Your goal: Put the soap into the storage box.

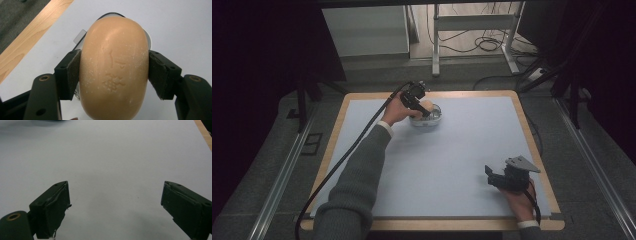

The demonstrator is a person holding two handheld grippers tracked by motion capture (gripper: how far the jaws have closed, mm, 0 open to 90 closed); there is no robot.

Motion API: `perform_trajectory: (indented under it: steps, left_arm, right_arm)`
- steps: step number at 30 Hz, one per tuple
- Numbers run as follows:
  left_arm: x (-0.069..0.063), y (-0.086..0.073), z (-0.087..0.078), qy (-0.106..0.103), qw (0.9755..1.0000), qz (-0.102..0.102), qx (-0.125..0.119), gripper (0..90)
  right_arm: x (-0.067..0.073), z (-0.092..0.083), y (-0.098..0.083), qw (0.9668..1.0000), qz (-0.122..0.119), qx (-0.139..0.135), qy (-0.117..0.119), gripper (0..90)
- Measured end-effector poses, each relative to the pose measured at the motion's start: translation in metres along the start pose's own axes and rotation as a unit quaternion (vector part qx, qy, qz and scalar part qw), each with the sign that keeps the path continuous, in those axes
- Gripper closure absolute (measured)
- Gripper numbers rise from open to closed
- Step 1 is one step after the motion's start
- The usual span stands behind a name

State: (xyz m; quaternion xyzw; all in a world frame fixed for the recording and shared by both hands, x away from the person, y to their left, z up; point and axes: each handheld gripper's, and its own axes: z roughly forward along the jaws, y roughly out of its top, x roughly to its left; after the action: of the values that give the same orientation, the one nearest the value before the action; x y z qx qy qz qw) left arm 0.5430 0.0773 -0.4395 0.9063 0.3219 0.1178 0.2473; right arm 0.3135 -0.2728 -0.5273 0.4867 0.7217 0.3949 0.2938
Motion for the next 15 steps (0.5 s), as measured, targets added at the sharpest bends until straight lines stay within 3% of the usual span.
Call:
perform_trajectory:
  steps: [4, 15]
  left_arm:
    - [0.004, -0.001, 0.009, 0.006, 0.9998, 0.003, 0.018, 32.1]
    - [0.001, 0.002, 0.021, -0.004, 0.9998, 0.009, 0.016, 32.0]
  right_arm:
    - [0.0, 0.0, 0.0, 1.0, -0.001, 0.0, -0.001, 8.4]
    - [0.0, 0.0, 0.0, 1.0, -0.001, 0.0, -0.001, 8.4]
